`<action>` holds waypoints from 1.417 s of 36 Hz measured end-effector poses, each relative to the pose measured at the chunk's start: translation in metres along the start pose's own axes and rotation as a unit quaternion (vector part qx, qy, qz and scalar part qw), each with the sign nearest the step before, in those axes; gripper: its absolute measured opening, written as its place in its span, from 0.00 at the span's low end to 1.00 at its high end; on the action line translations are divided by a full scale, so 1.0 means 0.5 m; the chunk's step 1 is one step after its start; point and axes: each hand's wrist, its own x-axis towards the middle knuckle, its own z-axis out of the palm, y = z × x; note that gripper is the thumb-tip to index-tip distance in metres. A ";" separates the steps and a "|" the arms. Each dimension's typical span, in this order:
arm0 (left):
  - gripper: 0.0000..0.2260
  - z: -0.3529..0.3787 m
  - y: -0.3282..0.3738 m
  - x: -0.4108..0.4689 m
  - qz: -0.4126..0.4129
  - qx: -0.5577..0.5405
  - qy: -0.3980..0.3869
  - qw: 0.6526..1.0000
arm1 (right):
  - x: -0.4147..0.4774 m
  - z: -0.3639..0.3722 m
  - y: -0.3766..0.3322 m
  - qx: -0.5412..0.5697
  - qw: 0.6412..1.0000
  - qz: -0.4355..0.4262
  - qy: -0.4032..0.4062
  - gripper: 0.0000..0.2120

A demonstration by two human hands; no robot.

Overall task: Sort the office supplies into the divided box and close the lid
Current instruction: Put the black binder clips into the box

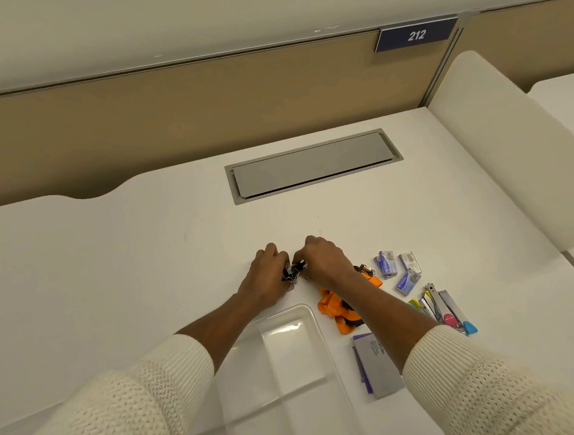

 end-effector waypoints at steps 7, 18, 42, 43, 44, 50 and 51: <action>0.12 -0.009 -0.005 -0.008 -0.019 -0.097 0.050 0.994 | 0.007 -0.004 -0.002 0.042 0.999 0.024 0.019 0.13; 0.16 -0.063 0.005 -0.036 -0.025 -0.156 0.111 0.981 | -0.010 -0.064 -0.036 0.113 0.991 0.014 0.071 0.10; 0.13 -0.034 0.086 -0.289 0.007 -0.005 -0.033 0.999 | -0.284 -0.006 -0.169 0.145 0.981 0.131 0.003 0.14; 0.13 -0.033 0.087 -0.288 0.011 0.008 -0.038 0.999 | -0.288 -0.004 -0.170 0.141 0.982 0.127 0.001 0.14; 0.13 -0.032 0.088 -0.288 0.013 0.018 -0.041 0.999 | -0.292 -0.003 -0.172 0.138 0.983 0.124 0.000 0.14; 0.19 -0.030 0.081 -0.293 0.002 0.031 -0.059 0.998 | -0.308 0.009 -0.179 0.149 0.981 0.125 0.014 0.21; 0.19 -0.030 0.080 -0.293 0.002 0.034 -0.059 0.998 | -0.310 0.008 -0.178 0.147 0.981 0.125 0.017 0.20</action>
